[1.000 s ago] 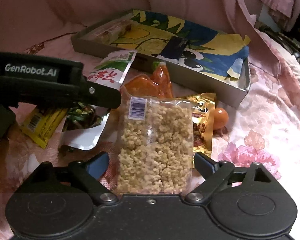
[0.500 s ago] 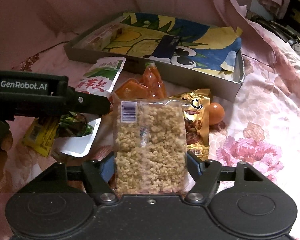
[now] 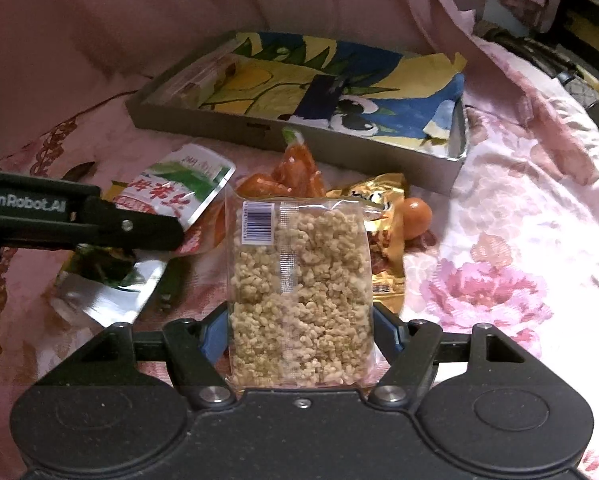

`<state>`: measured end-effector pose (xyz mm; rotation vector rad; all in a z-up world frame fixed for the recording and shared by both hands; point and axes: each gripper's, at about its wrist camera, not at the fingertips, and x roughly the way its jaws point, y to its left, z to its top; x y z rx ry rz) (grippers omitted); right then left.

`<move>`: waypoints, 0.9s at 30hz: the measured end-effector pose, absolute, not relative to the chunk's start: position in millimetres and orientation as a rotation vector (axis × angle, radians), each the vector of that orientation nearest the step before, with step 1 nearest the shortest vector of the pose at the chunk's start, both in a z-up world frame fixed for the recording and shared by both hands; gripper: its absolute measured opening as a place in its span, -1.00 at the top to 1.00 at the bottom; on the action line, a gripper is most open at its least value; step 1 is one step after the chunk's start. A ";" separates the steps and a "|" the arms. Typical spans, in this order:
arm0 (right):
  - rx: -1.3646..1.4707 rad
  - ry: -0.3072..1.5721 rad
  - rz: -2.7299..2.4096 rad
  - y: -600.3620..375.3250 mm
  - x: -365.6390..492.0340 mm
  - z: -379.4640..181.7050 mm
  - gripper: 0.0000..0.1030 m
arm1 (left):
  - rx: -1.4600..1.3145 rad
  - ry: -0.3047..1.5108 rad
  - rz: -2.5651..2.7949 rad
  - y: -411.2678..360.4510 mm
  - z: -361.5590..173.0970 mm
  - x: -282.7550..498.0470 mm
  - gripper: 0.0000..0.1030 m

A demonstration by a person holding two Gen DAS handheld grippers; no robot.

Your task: Organize snacks

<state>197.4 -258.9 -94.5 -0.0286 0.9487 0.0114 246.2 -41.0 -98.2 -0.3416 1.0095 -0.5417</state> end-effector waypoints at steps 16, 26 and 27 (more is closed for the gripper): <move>0.008 0.843 -0.012 -268.7 181.6 -69.9 -0.42 | -0.333 0.996 -0.549 -39.4 -82.7 229.3 0.21; 0.024 0.832 -0.014 -270.9 182.1 -70.3 -0.42 | -0.413 0.986 -0.546 -29.8 -79.0 229.4 0.26; 0.027 0.828 -0.013 -271.2 182.2 -69.9 -0.42 | -0.428 0.980 -0.549 -27.2 -77.2 229.8 0.26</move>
